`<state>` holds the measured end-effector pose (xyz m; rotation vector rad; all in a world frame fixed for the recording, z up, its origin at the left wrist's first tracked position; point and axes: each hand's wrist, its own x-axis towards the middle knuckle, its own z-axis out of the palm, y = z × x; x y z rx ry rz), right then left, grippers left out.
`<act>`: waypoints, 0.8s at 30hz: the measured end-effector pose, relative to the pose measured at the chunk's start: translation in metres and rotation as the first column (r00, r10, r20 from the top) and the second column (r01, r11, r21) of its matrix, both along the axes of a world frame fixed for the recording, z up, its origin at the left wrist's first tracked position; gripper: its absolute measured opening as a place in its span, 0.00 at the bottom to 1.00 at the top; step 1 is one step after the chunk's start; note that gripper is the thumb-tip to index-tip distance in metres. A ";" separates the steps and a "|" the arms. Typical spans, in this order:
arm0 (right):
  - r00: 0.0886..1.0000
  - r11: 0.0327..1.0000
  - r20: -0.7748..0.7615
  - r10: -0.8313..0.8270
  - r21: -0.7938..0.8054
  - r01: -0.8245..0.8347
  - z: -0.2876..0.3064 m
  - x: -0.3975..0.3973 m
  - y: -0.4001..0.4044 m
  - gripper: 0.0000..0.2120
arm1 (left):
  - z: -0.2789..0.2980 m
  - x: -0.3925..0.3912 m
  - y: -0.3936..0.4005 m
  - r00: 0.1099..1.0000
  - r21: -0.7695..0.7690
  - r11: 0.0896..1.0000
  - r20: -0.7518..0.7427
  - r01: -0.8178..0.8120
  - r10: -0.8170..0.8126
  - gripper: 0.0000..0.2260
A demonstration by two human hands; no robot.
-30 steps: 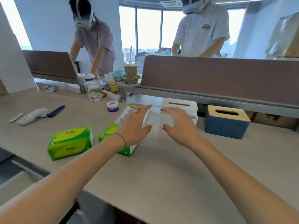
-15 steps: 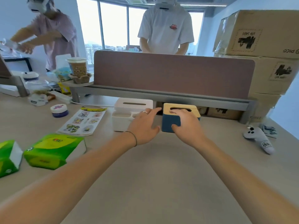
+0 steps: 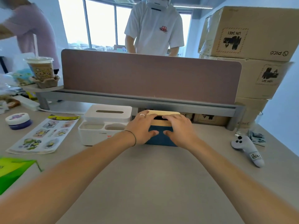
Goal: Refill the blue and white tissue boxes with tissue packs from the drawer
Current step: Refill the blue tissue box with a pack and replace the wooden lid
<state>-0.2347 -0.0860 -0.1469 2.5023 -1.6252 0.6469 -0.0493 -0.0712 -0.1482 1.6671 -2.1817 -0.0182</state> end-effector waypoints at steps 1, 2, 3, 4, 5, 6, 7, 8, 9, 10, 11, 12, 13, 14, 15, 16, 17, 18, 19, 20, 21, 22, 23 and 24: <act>1.000 1.000 0.004 0.013 0.005 -0.013 0.000 -0.001 -0.003 0.27 | 0.000 -0.001 -0.004 1.000 0.009 1.000 0.015 -0.002 0.002 0.30; 0.999 0.999 0.018 0.030 0.013 -0.030 0.000 -0.003 -0.006 0.27 | -0.001 -0.001 -0.007 0.999 0.014 1.000 0.039 -0.006 0.006 0.30; 0.998 0.999 0.036 0.047 0.020 -0.048 -0.001 -0.004 -0.010 0.26 | -0.001 -0.001 -0.013 0.998 0.022 1.000 0.064 -0.014 0.012 0.29; 0.997 0.998 0.052 0.061 0.023 -0.063 -0.003 -0.005 -0.014 0.24 | -0.002 0.000 -0.018 0.997 0.033 0.999 0.080 -0.020 0.017 0.28; 0.996 0.997 0.060 0.070 0.021 -0.071 -0.004 -0.006 -0.017 0.24 | -0.003 0.001 -0.022 0.996 0.047 0.999 0.084 -0.022 0.018 0.26; 0.995 0.997 0.066 0.075 0.017 -0.076 -0.005 -0.007 -0.020 0.23 | -0.003 0.002 -0.025 0.997 0.059 0.998 0.082 -0.020 0.015 0.25; 0.994 0.997 0.074 0.079 0.013 -0.080 -0.006 -0.007 -0.022 0.23 | -0.003 0.002 -0.027 0.997 0.062 0.998 0.080 -0.015 0.010 0.24; 0.993 0.996 0.085 0.088 0.010 -0.089 -0.006 -0.008 -0.023 0.23 | -0.002 0.002 -0.028 0.996 0.057 0.998 0.083 -0.011 0.006 0.23; 0.990 0.995 0.095 0.100 0.009 -0.101 -0.006 -0.009 -0.023 0.23 | -0.001 0.001 -0.028 0.996 0.050 0.999 0.090 -0.008 0.003 0.23; 0.988 0.993 0.105 0.112 0.011 -0.114 -0.006 -0.010 -0.022 0.23 | -0.001 0.002 -0.027 0.996 0.043 0.999 0.093 -0.004 0.000 0.22; 0.986 0.993 0.117 0.120 0.012 -0.122 -0.005 -0.011 -0.021 0.23 | 0.000 0.001 -0.025 0.996 0.036 0.999 0.093 -0.001 -0.003 0.22; 0.984 0.992 0.130 0.121 0.010 -0.123 -0.004 -0.012 -0.018 0.23 | 0.001 0.002 -0.023 0.996 0.024 1.000 0.089 0.005 -0.007 0.22; 0.982 0.993 0.147 0.120 0.004 -0.122 -0.003 -0.013 -0.013 0.23 | 0.001 0.002 -0.019 0.996 0.012 1.000 0.083 0.015 -0.016 0.22; 0.979 0.992 0.165 0.121 -0.001 -0.122 -0.001 -0.014 -0.007 0.23 | 0.002 0.003 -0.013 0.997 0.001 1.000 0.071 0.029 -0.029 0.22; 0.976 0.992 0.180 0.126 -0.004 -0.127 0.001 -0.015 0.000 0.23 | 0.003 0.004 -0.007 0.998 -0.005 0.999 0.056 0.039 -0.039 0.22; 0.973 0.991 0.190 0.131 -0.006 -0.132 0.003 -0.016 0.008 0.23 | 0.004 0.005 0.002 0.998 -0.010 0.999 0.042 0.047 -0.046 0.22; 0.972 0.991 0.194 0.134 -0.008 -0.135 0.005 -0.017 0.017 0.24 | 0.006 0.006 0.012 0.998 -0.013 0.999 0.031 0.050 -0.050 0.22; 0.971 0.990 0.194 0.137 -0.011 -0.138 0.007 -0.017 0.026 0.24 | 0.007 0.006 0.022 0.998 -0.018 0.999 0.024 0.051 -0.051 0.22; 0.971 0.990 0.191 0.142 -0.014 -0.142 0.009 -0.018 0.036 0.24 | 0.009 0.006 0.035 0.998 -0.021 0.998 0.021 0.051 -0.051 0.22; 0.971 0.989 0.189 0.147 -0.014 -0.147 0.011 -0.019 0.046 0.24 | 0.010 0.006 0.047 0.999 -0.018 0.999 0.014 0.048 -0.048 0.22; 0.971 0.989 0.187 0.148 -0.009 -0.149 0.012 -0.018 0.054 0.24 | 0.010 0.006 0.057 0.999 -0.011 0.999 0.002 0.043 -0.043 0.22; 0.971 0.989 0.189 0.146 -0.005 -0.147 0.012 -0.017 0.063 0.24 | 0.011 0.006 0.067 0.999 -0.005 0.999 -0.008 0.043 -0.043 0.23; 0.971 0.990 0.194 0.138 0.000 -0.141 0.011 -0.017 0.073 0.24 | 0.010 0.005 0.078 0.999 0.000 0.999 -0.014 0.045 -0.045 0.23; 0.972 0.991 0.198 0.127 0.004 -0.131 0.010 -0.016 0.082 0.24 | 0.010 0.005 0.087 0.999 0.004 0.999 -0.012 0.050 -0.049 0.23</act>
